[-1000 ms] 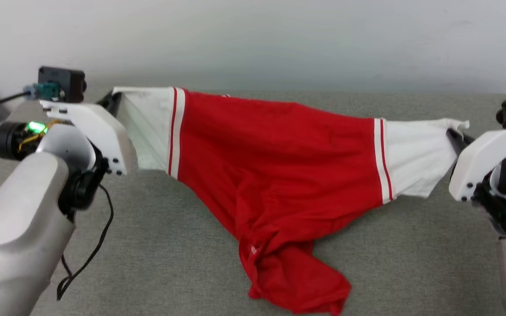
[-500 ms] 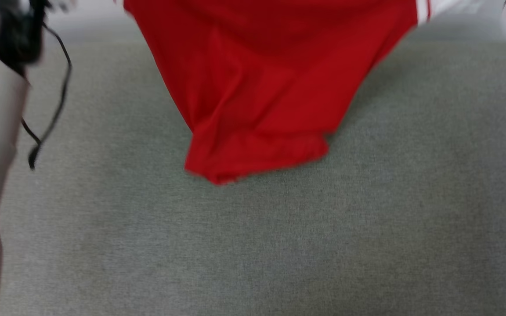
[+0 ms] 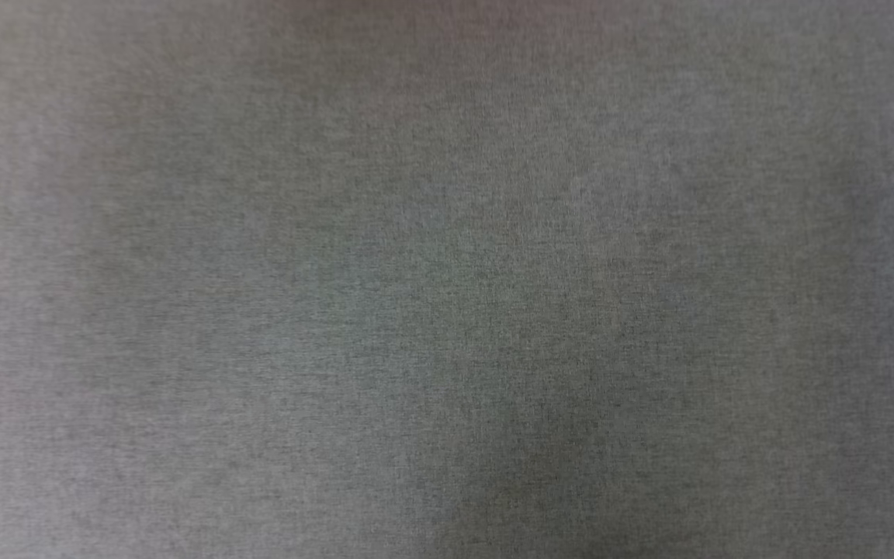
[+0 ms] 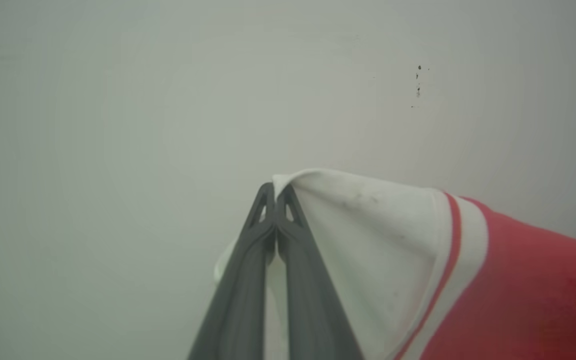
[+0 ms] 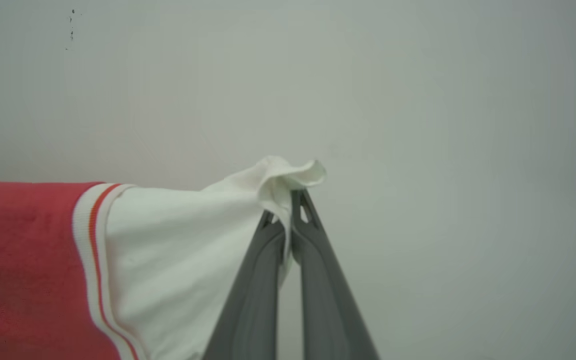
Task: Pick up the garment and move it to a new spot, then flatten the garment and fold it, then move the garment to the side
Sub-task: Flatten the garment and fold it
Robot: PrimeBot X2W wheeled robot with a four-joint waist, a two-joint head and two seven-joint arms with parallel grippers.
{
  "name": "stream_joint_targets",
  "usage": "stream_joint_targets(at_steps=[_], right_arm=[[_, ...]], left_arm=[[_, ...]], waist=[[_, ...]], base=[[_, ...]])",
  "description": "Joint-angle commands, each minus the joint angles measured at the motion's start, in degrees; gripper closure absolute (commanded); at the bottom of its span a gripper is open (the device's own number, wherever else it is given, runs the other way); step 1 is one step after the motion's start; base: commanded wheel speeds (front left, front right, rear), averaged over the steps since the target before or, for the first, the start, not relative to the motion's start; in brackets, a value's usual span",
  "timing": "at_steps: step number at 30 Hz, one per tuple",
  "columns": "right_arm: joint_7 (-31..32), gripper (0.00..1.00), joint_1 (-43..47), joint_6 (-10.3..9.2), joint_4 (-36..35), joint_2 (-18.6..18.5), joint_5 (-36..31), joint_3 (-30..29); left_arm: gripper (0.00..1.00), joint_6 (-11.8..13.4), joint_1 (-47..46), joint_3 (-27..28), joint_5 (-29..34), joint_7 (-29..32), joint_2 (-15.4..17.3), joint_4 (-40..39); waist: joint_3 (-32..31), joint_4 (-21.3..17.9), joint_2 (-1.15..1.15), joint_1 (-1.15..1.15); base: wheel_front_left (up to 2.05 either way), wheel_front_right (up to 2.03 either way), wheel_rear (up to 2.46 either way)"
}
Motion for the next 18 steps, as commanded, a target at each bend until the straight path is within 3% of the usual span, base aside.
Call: stream_joint_targets(at_steps=[1, 10, 18], right_arm=[[-0.73, 1.0, -1.33, -0.06, 0.94, 0.35, -0.5, 0.29], [-2.46, 1.0, -2.16, -0.06, 4.75, 1.98, -0.67, 3.31], [0.06, 1.0, 3.36, -0.06, 11.28, 3.69, 1.36, 5.49]], left_arm=[[1.0, -0.36, -0.78, 0.15, 0.21, -0.52, 0.12, 0.42], [1.0, -1.97, 0.69, -0.72, -0.81, 0.11, -0.74, 3.19], [1.0, -4.37, 6.28, -2.37, -2.21, 1.23, -3.4, 8.32]], waist=[[2.13, -0.59, 0.0, -0.02], [6.84, -0.48, 0.0, -0.02], [6.29, 0.43, 0.0, -0.02]], base=[[0.0, 0.0, 0.0], [0.0, 0.0, 0.0], [0.0, 0.0, 0.0]])
